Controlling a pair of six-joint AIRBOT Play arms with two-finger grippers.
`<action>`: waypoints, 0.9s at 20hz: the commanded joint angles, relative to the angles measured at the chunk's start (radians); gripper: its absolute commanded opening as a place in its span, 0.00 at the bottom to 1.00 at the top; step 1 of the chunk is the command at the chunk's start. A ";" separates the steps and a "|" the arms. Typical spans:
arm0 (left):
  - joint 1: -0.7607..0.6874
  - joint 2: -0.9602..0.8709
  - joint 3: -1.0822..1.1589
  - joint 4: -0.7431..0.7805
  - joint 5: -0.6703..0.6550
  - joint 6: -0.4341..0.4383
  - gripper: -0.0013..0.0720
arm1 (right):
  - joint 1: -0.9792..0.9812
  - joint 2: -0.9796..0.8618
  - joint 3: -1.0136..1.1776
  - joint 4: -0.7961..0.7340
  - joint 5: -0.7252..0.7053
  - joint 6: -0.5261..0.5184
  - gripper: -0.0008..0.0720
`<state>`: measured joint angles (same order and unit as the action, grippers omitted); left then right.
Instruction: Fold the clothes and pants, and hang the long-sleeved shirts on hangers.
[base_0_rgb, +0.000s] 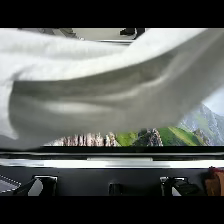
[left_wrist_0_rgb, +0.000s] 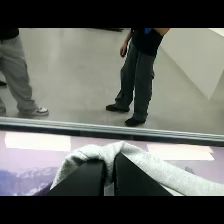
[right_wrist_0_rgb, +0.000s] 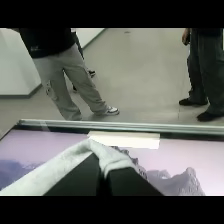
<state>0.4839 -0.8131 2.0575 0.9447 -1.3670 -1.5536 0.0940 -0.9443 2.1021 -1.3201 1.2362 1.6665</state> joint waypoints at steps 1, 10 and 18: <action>0.005 -0.059 -0.084 -0.068 -0.040 0.055 0.04 | 0.001 -0.089 -0.031 0.000 0.067 0.027 0.05; -0.203 -0.732 -0.497 -0.103 0.293 0.301 0.04 | 0.000 -0.722 -0.179 -0.055 0.027 -0.007 0.05; -0.279 -1.159 -0.193 -0.104 0.466 0.297 0.04 | -0.005 -1.027 -0.178 -0.160 -0.198 -0.021 0.05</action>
<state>0.2256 -1.8637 1.7615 0.8410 -0.9436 -1.2636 0.0902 -1.9034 1.9247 -1.4410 1.0950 1.6516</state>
